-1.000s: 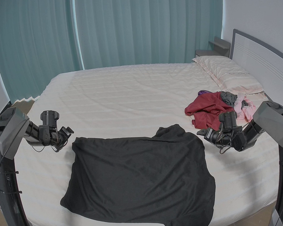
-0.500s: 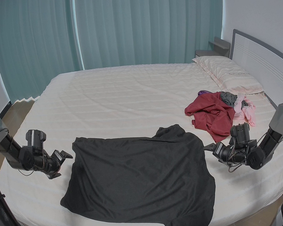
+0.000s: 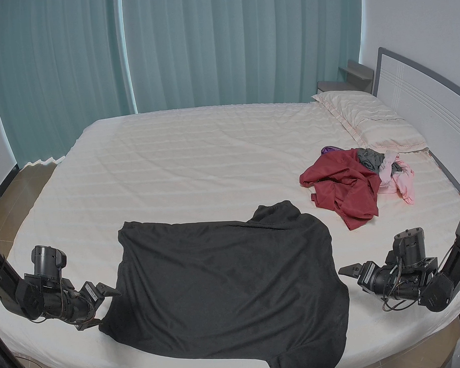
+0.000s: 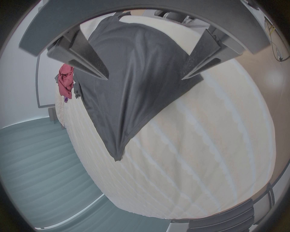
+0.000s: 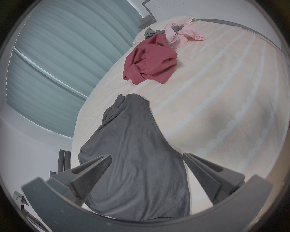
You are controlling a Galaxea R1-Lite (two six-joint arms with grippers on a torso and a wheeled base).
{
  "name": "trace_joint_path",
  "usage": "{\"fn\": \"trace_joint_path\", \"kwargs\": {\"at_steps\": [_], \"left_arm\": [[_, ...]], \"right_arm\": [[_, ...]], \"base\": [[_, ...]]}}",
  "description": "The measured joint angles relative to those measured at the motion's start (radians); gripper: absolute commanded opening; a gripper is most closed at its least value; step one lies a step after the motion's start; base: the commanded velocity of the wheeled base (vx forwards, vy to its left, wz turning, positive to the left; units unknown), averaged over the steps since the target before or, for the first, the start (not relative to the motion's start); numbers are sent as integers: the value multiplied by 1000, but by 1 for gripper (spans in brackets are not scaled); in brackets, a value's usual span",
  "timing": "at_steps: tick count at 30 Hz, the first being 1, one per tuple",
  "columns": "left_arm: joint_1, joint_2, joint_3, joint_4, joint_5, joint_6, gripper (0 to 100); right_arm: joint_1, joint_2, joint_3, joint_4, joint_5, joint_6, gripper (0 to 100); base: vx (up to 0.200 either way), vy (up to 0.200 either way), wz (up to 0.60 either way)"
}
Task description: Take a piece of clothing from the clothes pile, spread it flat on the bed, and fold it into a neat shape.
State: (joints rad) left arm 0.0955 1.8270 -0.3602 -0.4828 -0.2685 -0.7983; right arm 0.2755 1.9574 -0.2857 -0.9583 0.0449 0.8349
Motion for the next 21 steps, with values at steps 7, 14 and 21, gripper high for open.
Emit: {"fn": "trace_joint_path", "kwargs": {"at_steps": [7, 14, 21], "left_arm": [[-5, -10, 48, -3, 1, 0, 100], [-7, -7, 72, -22, 1, 1, 100], [-15, 30, 73, -116, 11, -24, 100]], "right_arm": [[3, 2, 29, 0, 35, -2, 100], [12, 24, 35, 0, 35, -9, 100], [32, 61, 29, -2, 31, -11, 100]], "base": [[-200, 0, 0], [-57, 0, 0], [0, 0, 0]]}}
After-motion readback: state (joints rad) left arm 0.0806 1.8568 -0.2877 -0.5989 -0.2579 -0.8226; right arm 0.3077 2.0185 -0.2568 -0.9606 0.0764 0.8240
